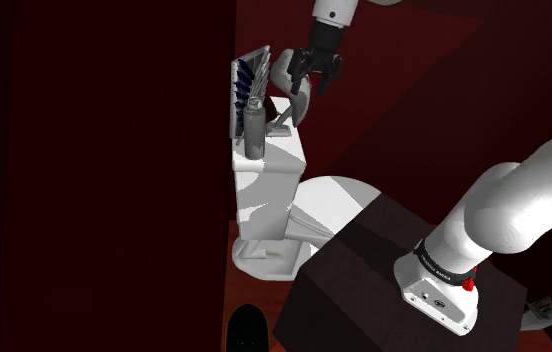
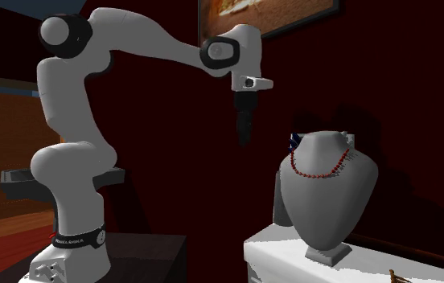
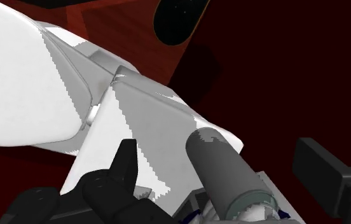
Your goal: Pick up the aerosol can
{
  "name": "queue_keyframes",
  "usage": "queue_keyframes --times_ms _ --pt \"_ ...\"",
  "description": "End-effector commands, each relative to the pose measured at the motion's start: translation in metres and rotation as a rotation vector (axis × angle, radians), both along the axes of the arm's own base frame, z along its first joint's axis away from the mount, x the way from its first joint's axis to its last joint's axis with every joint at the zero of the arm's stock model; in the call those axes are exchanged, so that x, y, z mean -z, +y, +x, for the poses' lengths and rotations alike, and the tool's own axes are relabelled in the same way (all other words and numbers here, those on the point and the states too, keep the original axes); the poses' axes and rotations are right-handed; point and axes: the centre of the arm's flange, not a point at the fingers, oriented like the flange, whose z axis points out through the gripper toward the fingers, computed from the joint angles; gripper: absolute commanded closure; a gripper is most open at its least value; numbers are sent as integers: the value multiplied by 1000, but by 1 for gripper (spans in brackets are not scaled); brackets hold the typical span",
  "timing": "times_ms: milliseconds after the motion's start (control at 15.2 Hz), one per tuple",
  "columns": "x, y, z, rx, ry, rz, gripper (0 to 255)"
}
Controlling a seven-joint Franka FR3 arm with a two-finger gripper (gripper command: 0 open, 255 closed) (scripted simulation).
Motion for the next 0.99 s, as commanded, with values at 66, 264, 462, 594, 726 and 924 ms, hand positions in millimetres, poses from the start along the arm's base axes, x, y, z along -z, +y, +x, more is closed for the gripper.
queue_keyframes --times_ms 66,264,462,594,726,924 --pt "14 13 39 17 12 -2 0" --pt "27 26 75 34 24 -5 0" --pt "41 39 111 50 36 -7 0" --pt "50 48 136 61 44 -9 0" --pt "59 50 144 65 46 -10 0" --pt "75 50 144 65 46 -10 0"
